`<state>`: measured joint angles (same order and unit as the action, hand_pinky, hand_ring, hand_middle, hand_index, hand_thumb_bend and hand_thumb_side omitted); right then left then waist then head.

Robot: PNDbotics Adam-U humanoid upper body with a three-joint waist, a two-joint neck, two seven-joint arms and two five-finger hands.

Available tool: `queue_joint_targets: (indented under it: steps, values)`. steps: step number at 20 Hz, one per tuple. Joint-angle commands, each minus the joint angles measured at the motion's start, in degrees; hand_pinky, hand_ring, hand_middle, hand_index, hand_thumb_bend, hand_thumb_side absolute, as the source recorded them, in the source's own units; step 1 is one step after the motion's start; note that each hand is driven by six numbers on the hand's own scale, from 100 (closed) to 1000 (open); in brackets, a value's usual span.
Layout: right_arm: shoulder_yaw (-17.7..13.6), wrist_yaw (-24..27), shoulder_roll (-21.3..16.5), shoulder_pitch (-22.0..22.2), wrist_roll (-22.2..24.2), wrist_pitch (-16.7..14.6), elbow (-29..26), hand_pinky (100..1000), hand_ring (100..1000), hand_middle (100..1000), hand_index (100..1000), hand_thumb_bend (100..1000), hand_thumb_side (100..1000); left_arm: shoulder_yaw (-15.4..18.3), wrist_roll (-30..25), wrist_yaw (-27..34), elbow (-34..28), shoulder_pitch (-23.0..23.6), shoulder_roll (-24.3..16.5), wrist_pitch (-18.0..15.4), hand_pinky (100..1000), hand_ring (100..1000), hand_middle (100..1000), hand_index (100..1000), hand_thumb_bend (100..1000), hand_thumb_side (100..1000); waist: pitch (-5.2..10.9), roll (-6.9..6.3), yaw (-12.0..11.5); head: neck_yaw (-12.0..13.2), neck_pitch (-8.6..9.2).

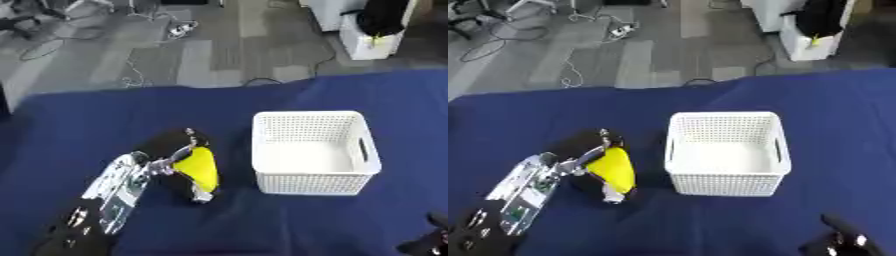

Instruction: Pick up objects on the table and place them in the box.

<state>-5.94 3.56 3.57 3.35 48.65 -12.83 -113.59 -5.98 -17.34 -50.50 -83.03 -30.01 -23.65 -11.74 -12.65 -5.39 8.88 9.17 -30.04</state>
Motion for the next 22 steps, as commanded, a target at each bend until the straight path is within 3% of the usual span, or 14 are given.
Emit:
queue_joint_targets:
  steps: [1, 6, 11, 16, 21, 22]
  values:
    - [-0.15, 0.32, -0.33, -0.38, 0.1, 0.06, -1.0, 728, 504, 607, 947, 811, 726, 0.08, -0.07, -0.03, -0.45, -0.61, -0.71, 0.48, 100, 209, 355, 706, 668, 462, 0.82, 0.14, 0.0, 0.47, 0.68]
    - [-0.16, 0.29, -0.28, -0.34, 0.15, 0.04, -1.0, 728, 504, 607, 947, 811, 725, 0.13, 0.23, 0.12, -0.53, -0.54, -0.69, 0.85, 100, 159, 304, 638, 625, 425, 0.81, 0.2, -0.03, 0.43, 0.67]
    - [-0.13, 0.21, -0.16, -0.27, 0.29, -0.08, -1.0, 728, 504, 608, 947, 812, 724, 0.17, 1.6, 0.72, -0.64, -0.54, -0.66, 1.03, 100, 103, 239, 511, 592, 418, 0.75, 0.32, -0.1, 0.45, 0.65]
    - [-0.11, 0.13, -0.04, -0.2, 0.44, -0.22, -1.0, 729, 504, 608, 948, 812, 722, 0.17, 3.5, 1.65, -0.52, -0.49, -0.63, 1.04, 100, 100, 161, 389, 557, 431, 0.67, 0.45, -0.15, 0.52, 0.59]
    - [-0.08, 0.08, 0.01, -0.2, 0.54, -0.25, -1.0, 729, 504, 608, 948, 812, 722, 0.1, 4.43, 2.27, -0.3, -0.45, -0.58, 1.1, 100, 100, 100, 341, 521, 430, 0.61, 0.49, -0.16, 0.53, 0.55]
    - [-0.08, 0.06, 0.03, -0.2, 0.57, -0.25, -1.0, 729, 504, 608, 948, 812, 721, 0.12, 4.66, 2.41, -0.33, -0.43, -0.54, 1.1, 100, 100, 100, 315, 479, 461, 0.6, 0.51, -0.17, 0.53, 0.55]
